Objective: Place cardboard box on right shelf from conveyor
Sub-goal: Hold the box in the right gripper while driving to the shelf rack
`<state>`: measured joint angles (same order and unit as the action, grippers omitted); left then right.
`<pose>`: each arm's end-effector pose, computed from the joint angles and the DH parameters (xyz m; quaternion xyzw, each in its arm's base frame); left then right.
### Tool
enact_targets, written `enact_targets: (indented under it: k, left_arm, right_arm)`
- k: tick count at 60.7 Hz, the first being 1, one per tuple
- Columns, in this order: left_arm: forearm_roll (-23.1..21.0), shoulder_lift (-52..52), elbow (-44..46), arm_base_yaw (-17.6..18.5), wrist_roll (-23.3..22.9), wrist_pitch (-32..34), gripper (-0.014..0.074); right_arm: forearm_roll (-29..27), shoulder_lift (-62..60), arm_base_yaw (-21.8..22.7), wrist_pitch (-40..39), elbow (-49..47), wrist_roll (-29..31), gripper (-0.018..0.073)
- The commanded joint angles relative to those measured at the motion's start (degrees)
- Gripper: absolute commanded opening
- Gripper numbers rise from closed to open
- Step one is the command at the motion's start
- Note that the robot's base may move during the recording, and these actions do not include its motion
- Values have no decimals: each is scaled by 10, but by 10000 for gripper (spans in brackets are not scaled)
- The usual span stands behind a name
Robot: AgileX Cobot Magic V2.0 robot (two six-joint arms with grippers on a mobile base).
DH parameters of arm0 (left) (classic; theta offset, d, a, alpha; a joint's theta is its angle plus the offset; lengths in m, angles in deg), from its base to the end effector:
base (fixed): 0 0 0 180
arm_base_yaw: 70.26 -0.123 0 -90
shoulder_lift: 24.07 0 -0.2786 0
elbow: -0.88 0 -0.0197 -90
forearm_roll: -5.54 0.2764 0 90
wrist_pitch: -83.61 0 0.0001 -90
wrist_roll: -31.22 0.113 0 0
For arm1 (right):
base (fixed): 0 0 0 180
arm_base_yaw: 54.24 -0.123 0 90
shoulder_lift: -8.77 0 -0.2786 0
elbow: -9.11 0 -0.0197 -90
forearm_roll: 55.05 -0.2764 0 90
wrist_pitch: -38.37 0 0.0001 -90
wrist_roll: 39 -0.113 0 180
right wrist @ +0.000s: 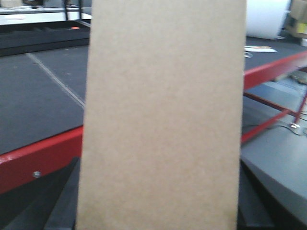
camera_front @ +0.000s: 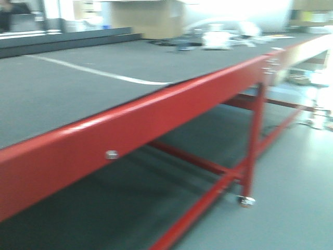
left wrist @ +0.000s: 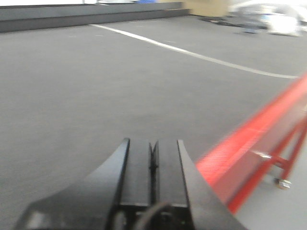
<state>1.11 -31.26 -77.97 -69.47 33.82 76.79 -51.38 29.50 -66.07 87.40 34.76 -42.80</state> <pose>0.1108 -0.0026 0.1909 -0.0032 0.7244 -0.0189 0.6891 0.0386 0.0025 0.4159 -0.0510 0.7375 0.0597 0.6707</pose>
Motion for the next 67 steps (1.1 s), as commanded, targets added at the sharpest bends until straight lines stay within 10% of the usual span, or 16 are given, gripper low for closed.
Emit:
enact_targets:
  k: [1, 67]
  left_arm:
    - [-3, 7, -5, -1, 0, 49, -116]
    - [-3, 7, -5, -1, 0, 49, -116]
  right_arm:
    - [3, 10, 0, -60, -15, 6, 217]
    - [3, 10, 0, -60, -15, 6, 217]
